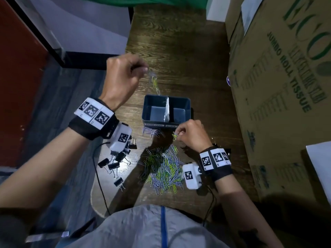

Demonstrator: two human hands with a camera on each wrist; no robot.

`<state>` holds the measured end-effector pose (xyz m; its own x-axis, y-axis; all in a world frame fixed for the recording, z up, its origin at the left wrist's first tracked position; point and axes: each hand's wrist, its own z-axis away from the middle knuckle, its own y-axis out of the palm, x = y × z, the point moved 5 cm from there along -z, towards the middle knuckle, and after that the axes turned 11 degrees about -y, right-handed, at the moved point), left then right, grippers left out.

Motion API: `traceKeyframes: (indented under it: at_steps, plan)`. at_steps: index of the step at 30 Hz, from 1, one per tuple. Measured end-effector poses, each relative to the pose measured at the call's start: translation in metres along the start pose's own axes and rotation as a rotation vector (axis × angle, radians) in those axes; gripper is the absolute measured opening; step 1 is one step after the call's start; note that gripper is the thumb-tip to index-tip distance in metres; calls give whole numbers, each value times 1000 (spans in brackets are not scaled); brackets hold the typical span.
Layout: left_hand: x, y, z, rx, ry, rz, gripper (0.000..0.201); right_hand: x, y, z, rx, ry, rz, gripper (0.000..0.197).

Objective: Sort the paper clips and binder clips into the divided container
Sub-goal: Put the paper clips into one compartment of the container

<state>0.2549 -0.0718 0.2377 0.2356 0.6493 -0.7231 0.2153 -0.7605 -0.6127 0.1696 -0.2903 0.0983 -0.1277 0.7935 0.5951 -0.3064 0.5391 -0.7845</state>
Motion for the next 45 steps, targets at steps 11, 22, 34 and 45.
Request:
traceKeyframes:
  at_steps: [11,22,34,45]
  plan:
    - [62,91,11,206,-85,-100,7,46,-53,-58,-136,-78,30,10]
    - [171,156,147,595,-429,-710,46,17,8,-101,-153,8,11,16]
    - [170,194,206,784,-64,-726,50,-71,135,28,371,167,102,60]
    - [168,189,208,762,-205,-680,55,-74,161,43,286,109,236,75]
